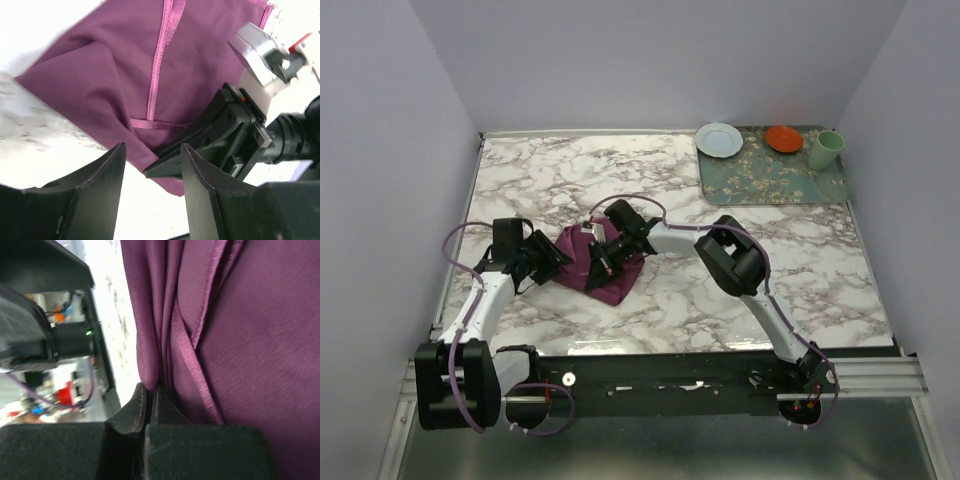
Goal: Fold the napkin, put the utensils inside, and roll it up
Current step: Roll the napkin with the utensil
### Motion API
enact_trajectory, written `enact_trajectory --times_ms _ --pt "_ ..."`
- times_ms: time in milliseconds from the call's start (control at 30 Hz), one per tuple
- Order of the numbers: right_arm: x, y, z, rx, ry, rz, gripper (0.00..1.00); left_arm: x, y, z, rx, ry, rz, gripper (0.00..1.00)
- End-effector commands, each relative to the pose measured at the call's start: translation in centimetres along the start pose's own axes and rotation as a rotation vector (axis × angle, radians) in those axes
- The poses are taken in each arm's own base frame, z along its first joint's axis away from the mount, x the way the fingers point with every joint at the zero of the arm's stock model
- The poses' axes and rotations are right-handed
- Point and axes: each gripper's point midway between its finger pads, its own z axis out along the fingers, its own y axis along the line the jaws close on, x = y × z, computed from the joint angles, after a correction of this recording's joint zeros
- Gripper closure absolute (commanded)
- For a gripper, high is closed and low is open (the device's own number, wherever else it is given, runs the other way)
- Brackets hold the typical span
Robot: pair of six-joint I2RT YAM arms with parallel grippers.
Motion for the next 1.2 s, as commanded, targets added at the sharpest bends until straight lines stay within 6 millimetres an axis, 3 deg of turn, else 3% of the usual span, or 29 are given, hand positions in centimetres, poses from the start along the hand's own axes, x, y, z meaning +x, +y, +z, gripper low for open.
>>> enact_trajectory --times_ms 0,100,233,433,633,833,1167 --pt "4.5 -3.7 1.6 0.005 0.119 0.198 1.0 1.4 -1.6 0.9 0.079 0.078 0.05 0.46" --pt "4.3 -3.8 1.5 0.005 0.106 0.218 0.99 2.4 -1.2 0.7 0.054 0.086 0.047 0.46" --pt "3.7 -4.1 1.0 0.003 0.068 0.243 0.99 3.1 2.0 -0.2 -0.124 0.055 -0.097 0.43" --pt "2.8 -3.0 0.9 -0.057 0.002 0.266 0.99 4.7 4.0 0.0 -0.193 0.058 -0.24 0.4" --pt "2.0 -2.3 0.8 -0.088 -0.044 0.266 0.99 5.9 4.8 1.9 -0.192 0.097 -0.313 0.41" --pt "1.8 -1.3 0.5 -0.141 -0.05 0.29 1.0 4.7 4.7 2.6 -0.18 0.033 -0.349 0.41" --pt "2.0 -0.8 0.5 -0.174 -0.03 0.301 0.99 4.6 5.8 3.8 -0.217 -0.01 -0.345 0.44"
